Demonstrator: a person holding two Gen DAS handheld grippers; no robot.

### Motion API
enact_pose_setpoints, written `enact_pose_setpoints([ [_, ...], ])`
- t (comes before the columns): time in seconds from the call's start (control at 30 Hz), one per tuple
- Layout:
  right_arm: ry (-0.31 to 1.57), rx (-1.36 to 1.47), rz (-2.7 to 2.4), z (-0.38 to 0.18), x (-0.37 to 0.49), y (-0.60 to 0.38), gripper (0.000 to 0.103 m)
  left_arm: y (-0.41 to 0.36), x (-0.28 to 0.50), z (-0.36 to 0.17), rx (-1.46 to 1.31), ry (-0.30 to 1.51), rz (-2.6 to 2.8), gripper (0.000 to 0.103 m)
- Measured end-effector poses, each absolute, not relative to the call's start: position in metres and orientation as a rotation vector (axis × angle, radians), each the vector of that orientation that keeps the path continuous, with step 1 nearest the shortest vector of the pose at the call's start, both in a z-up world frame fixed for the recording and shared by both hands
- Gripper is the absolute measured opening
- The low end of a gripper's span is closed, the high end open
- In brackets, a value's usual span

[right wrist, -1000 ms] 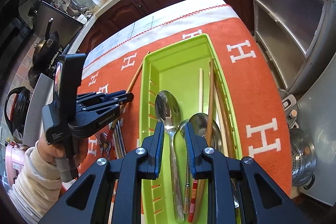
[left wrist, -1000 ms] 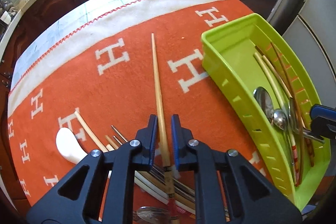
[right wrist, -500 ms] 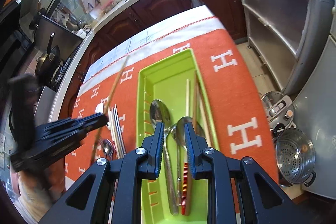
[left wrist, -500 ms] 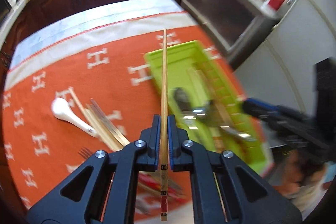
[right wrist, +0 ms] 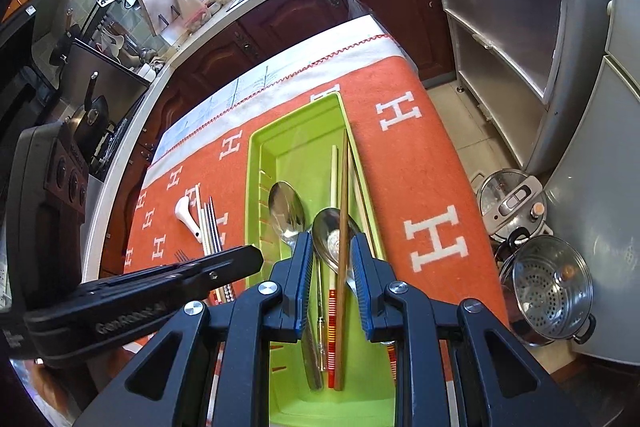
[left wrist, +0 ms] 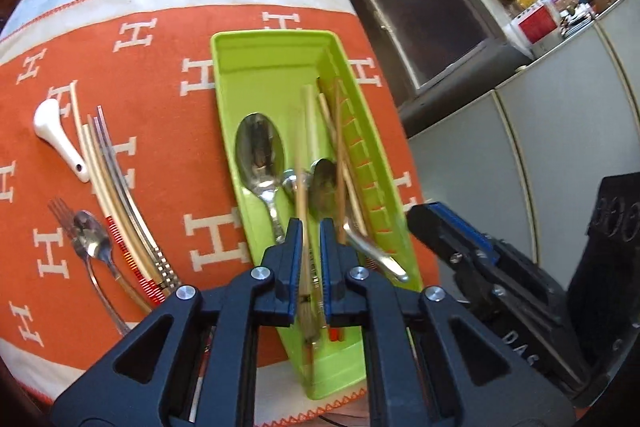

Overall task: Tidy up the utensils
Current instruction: 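Lower the wooden chopstick into the tray with the left tool and open, then close the right tool on the wooden-handled spoon and lift it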

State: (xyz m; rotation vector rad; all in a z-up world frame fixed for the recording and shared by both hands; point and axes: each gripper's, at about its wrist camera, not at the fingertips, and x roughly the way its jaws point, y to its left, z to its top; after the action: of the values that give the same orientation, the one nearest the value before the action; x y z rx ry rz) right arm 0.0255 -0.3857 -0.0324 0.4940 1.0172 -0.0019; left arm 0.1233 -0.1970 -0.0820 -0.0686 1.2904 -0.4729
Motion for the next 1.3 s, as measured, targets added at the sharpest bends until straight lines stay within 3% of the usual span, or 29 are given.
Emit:
enact_pose_setpoints([
  [0.37, 1.043, 0.447, 0.024, -0.034, 0.020, -0.366, 0.020, -0.151, 0.115, -0.081, -0.046, 1.245, -0.376, 0.005],
  [0.53, 1.069, 0.413, 0.056, -0.035, 0.023, -0.344, 0.021, -0.106, 0.106, -0.080, -0.023, 1.210, -0.296, 0.005],
  [0.67, 1.087, 0.377, 0.097, -0.036, 0.022, -0.318, 0.027, -0.063, 0.098, -0.082, -0.037, 1.195, -0.236, 0.005],
  [0.93, 1.104, 0.284, 0.198, -0.030, 0.032, -0.253, 0.028, 0.007, 0.082, -0.095, -0.089, 1.188, -0.200, 0.005],
  [1.3, 1.186, 0.093, 0.357, -0.062, 0.053, -0.164, 0.028, 0.025, 0.077, -0.127, -0.185, 1.214, -0.267, 0.005],
])
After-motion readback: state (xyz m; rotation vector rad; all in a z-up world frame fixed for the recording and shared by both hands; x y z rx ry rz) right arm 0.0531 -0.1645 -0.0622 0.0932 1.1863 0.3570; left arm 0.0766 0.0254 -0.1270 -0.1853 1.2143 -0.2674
